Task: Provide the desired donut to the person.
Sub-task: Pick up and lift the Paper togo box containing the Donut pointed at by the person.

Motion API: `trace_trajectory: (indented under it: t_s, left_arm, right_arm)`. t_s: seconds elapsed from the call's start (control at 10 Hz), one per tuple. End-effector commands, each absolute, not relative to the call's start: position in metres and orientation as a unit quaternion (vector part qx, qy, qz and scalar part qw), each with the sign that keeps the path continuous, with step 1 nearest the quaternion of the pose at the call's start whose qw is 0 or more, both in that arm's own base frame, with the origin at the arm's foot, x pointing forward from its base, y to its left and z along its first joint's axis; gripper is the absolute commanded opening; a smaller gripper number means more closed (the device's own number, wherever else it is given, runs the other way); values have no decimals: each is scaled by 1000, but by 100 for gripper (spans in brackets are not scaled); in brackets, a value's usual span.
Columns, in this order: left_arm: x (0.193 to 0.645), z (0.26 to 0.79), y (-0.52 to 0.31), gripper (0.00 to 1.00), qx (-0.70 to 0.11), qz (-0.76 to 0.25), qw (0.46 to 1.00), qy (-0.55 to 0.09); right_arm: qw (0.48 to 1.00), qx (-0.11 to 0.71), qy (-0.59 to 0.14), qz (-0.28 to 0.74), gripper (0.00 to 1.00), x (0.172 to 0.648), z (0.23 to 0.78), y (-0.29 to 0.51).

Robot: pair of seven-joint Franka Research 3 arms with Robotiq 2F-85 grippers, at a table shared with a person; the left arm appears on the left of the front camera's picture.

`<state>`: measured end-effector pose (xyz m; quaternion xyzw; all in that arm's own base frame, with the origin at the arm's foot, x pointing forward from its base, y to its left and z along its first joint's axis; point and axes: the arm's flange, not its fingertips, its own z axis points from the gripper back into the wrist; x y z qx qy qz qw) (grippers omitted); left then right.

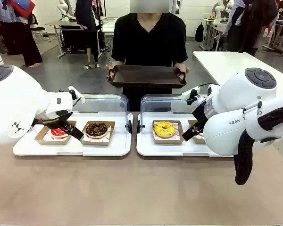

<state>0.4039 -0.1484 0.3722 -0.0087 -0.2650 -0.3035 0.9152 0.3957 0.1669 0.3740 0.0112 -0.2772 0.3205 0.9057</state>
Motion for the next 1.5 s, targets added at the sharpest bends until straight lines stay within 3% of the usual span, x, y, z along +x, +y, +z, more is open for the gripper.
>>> trace_trajectory:
  t_s: [0.0,1.4]
  left_arm:
    - [404,372,-148,100,-9,-304,915,-265]
    - [404,372,-148,100,-9,-304,915,-265]
  right_arm:
    - [906,11,-277,320,100,396,374,167]
    - [906,-7,-285,312,100,386,390,168]
